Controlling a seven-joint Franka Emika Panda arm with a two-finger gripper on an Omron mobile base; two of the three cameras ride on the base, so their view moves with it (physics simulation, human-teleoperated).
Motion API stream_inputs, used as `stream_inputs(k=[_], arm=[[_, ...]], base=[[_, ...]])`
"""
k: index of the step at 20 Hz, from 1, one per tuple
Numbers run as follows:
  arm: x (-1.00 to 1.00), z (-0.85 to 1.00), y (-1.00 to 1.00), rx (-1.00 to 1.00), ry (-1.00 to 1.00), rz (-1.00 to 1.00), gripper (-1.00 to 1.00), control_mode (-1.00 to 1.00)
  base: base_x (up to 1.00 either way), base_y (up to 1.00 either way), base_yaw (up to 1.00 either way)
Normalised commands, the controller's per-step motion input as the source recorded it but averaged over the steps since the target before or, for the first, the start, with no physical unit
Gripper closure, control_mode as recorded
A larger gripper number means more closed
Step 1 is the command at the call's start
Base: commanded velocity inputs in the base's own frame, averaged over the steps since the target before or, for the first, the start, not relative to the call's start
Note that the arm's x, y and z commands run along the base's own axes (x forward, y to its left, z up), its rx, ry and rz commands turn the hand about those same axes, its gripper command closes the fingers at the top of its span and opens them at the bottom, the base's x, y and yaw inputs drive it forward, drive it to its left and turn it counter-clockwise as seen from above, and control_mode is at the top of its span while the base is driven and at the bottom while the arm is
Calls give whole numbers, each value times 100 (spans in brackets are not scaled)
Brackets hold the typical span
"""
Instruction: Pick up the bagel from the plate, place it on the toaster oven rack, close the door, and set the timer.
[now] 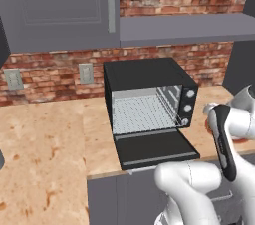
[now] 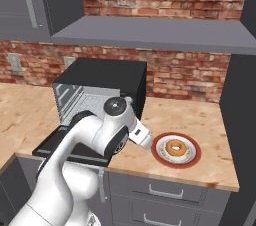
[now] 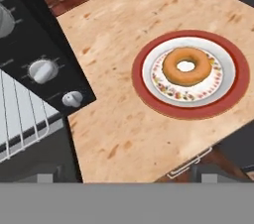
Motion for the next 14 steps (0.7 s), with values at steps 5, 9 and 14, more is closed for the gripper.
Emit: stream_inputs(k=[5, 9, 14], arm=[[8, -3, -88, 1, -1, 0, -100, -100], [32, 0, -63, 0, 0, 0, -100, -100], [29, -2, -28, -1, 6, 6, -100, -100]], base=[[0, 0, 0], [0, 0, 0], [0, 0, 0]])
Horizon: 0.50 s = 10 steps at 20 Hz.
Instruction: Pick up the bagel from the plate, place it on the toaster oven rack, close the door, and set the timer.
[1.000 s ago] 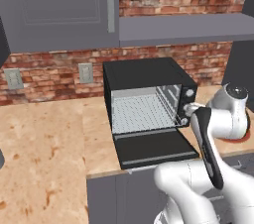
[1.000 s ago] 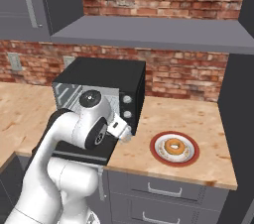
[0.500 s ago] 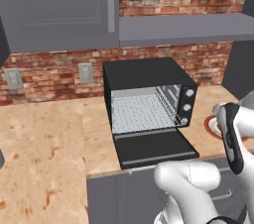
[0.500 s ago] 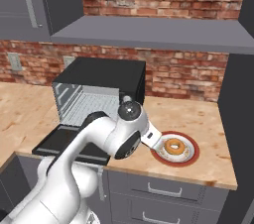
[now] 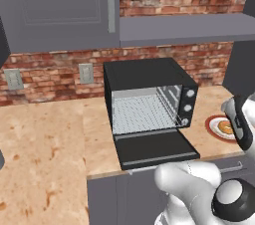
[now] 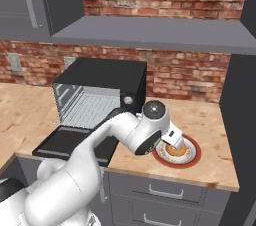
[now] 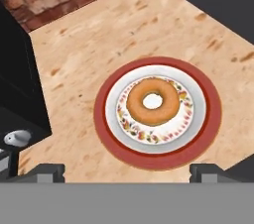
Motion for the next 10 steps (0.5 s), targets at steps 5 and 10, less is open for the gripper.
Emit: stream_inputs(k=[5, 10], arm=[[2, -31, 0, -6, 11, 7, -100, -100], [0, -44, 0, -5, 4, 12, -100, -100]], base=[[0, 0, 0], [0, 0, 0]])
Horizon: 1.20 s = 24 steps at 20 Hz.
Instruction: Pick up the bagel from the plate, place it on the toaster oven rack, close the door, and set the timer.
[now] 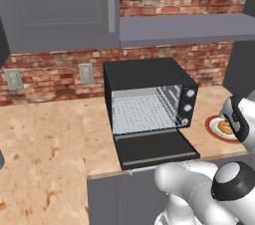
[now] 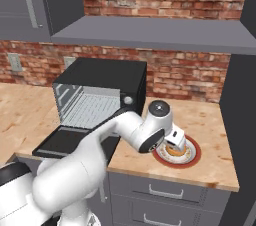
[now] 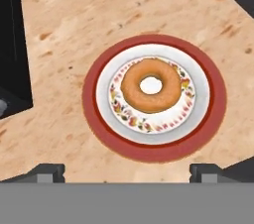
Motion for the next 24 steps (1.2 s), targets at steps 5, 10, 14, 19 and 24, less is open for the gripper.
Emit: stream_inputs(k=[5, 10, 14, 19, 24], arm=[[10, -16, 0, 0, 0, 19, -100, -100], [20, -1, 0, -8, 0, 16, -100, -100], [16, -1, -2, -12, 8, 12, -100, -100], [10, -25, 0, -6, 8, 11, -100, -100], [0, -25, -8, 0, 0, 9, -100, -100]], base=[[0, 0, 0], [0, 0, 0], [0, 0, 0], [0, 0, 0], [0, 0, 0]])
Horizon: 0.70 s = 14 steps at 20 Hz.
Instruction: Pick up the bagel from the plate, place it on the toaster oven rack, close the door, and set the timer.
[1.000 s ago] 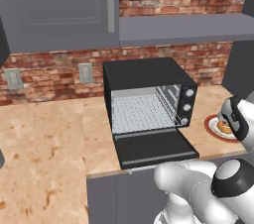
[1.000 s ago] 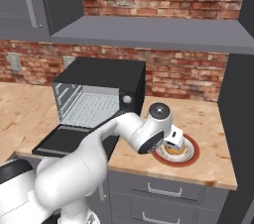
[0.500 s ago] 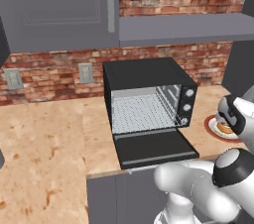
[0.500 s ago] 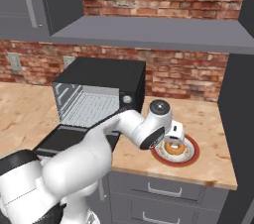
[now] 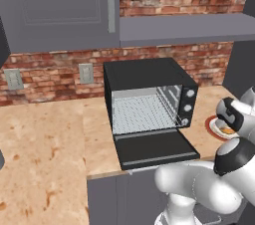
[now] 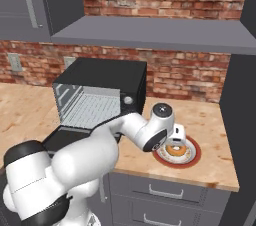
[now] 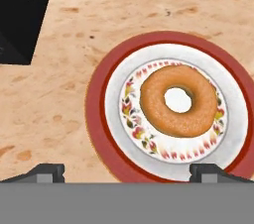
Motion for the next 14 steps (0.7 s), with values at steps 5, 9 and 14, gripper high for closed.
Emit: stream_inputs(k=[5, 9, 14], arm=[[6, -11, -6, 0, 0, 7, -100, -100], [16, -1, 0, 0, 0, 6, -100, -100], [23, -9, -4, -1, 0, 6, -100, -100]], base=[[0, 0, 0], [0, 0, 0], [0, 0, 0]])
